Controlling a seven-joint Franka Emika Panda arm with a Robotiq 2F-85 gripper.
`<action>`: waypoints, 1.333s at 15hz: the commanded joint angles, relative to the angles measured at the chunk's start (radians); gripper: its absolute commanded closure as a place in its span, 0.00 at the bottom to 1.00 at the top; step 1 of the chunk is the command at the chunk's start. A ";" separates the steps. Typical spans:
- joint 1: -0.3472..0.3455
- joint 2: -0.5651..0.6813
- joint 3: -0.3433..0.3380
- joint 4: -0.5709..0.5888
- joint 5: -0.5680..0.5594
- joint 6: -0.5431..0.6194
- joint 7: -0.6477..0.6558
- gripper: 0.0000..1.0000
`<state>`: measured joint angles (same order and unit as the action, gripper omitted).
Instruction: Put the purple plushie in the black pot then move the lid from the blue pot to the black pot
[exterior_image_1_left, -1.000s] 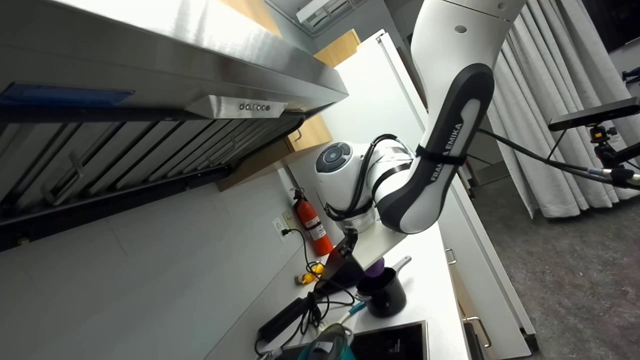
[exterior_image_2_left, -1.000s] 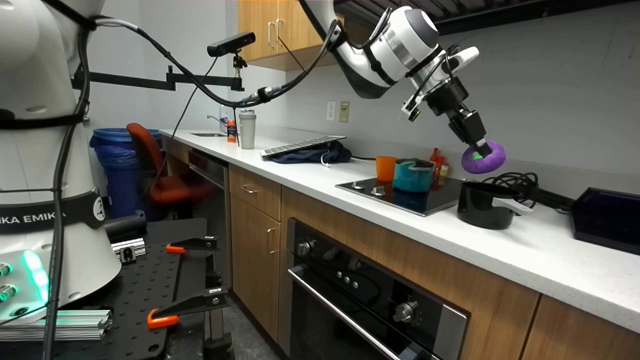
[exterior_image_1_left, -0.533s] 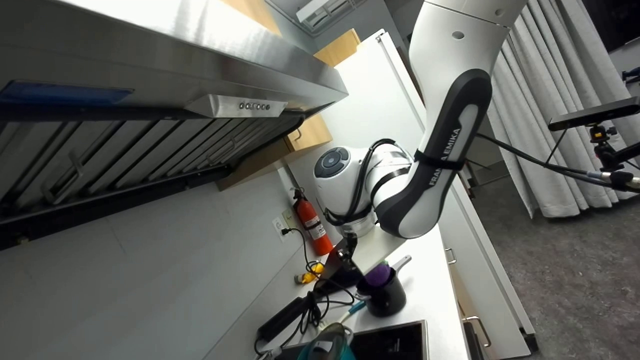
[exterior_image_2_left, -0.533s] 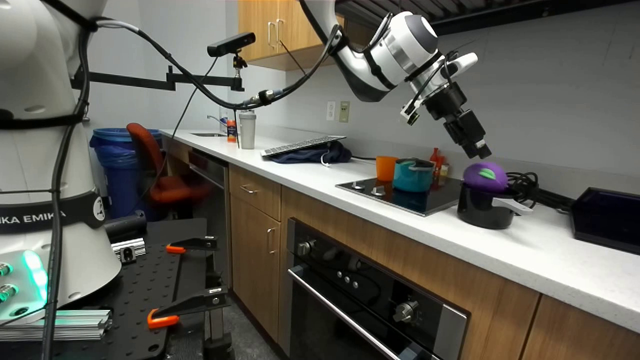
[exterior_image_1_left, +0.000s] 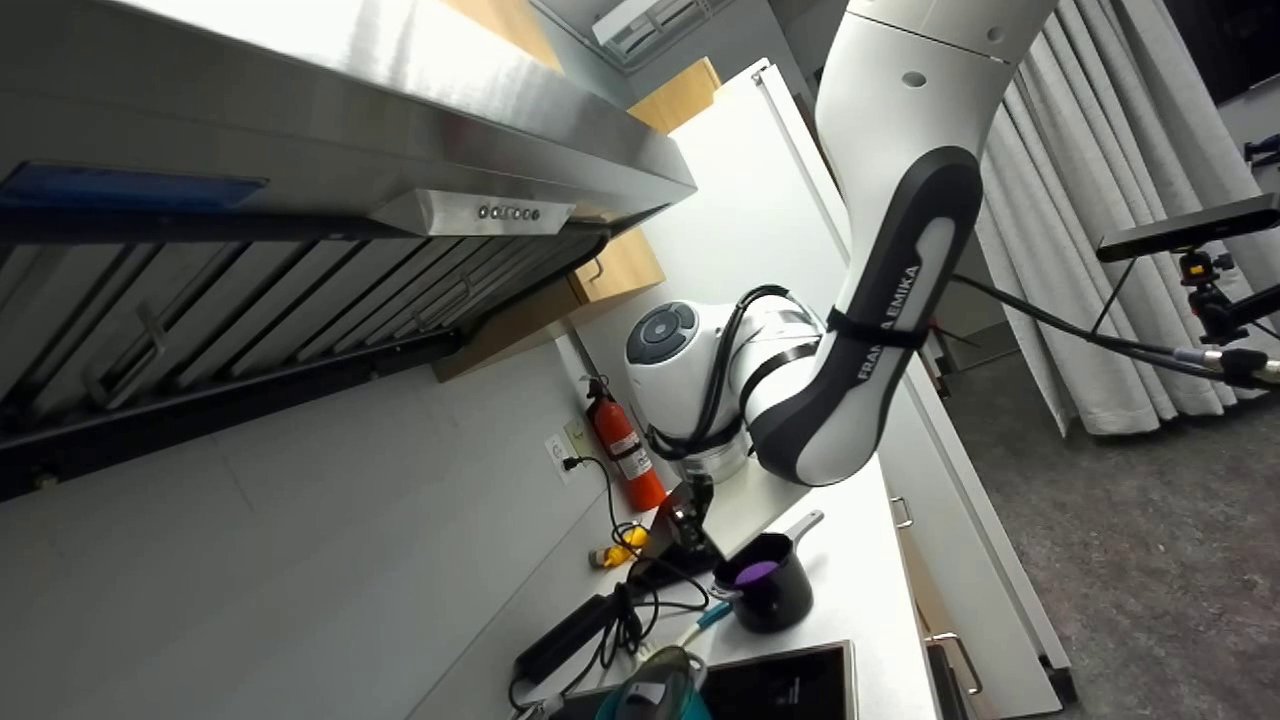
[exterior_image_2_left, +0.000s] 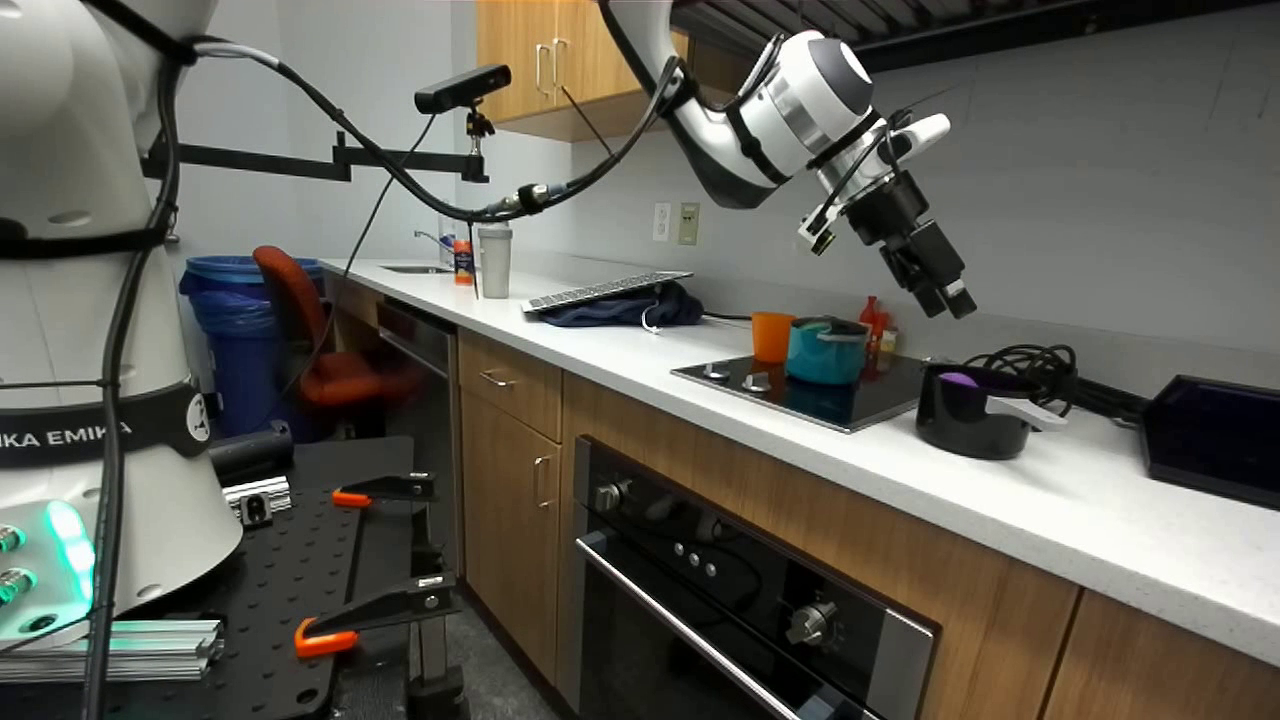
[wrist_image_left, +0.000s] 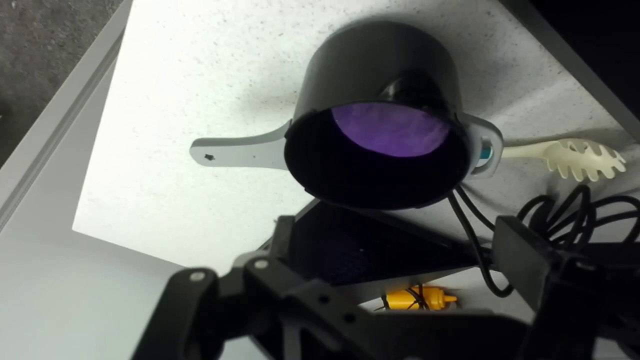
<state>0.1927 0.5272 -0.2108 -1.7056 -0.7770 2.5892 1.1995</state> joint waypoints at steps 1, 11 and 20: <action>0.000 -0.006 0.035 0.004 0.018 -0.013 -0.035 0.00; 0.023 -0.017 0.125 -0.008 0.020 -0.043 -0.198 0.00; 0.079 -0.028 0.121 -0.009 -0.020 -0.031 -0.301 0.00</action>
<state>0.2493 0.5197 -0.0846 -1.7091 -0.7839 2.5657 0.9165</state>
